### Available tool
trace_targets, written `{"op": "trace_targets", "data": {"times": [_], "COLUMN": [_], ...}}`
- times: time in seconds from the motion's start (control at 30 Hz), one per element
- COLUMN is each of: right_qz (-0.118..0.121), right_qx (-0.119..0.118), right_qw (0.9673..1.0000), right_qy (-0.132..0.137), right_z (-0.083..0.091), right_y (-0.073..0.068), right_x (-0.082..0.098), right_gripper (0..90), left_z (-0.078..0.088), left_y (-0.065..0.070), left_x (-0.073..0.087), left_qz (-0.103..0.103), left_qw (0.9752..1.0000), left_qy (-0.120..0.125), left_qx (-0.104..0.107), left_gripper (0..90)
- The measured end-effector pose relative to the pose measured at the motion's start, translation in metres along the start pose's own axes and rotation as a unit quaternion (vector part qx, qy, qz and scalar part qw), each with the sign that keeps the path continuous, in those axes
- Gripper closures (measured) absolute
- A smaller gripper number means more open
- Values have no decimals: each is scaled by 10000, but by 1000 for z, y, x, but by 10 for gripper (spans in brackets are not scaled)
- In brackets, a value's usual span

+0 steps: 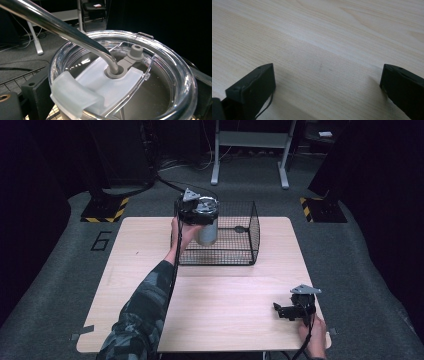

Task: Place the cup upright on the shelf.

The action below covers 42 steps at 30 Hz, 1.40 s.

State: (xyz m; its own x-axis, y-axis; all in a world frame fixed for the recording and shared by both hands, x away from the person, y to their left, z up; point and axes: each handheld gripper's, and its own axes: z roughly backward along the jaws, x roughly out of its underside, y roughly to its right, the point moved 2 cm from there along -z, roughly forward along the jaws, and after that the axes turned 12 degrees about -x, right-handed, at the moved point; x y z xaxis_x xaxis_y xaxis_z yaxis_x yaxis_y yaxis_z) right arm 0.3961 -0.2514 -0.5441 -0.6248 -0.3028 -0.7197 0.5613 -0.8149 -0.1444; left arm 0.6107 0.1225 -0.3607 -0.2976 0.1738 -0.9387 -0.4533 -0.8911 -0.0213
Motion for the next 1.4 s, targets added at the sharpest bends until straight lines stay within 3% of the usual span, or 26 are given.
{"op": "trace_targets", "data": {"times": [0.57,0.73,1.4], "right_qz": [-14,-16,-22], "right_qx": [0,-4,4], "right_qw": [10000,10000,10000], "right_qy": [-1,-5,-4], "right_z": [0,0,0], "right_y": [0,0,-1], "right_x": [0,0,0], "right_gripper": [0,0,0], "left_z": [-26,-34,-58], "left_y": [3,3,9], "left_x": [16,21,36], "left_qz": [117,1,41], "left_qw": [9997,9994,9983], "left_qy": [-168,-287,-543], "left_qx": [-135,-182,-200], "left_gripper": [36,37,37]}}
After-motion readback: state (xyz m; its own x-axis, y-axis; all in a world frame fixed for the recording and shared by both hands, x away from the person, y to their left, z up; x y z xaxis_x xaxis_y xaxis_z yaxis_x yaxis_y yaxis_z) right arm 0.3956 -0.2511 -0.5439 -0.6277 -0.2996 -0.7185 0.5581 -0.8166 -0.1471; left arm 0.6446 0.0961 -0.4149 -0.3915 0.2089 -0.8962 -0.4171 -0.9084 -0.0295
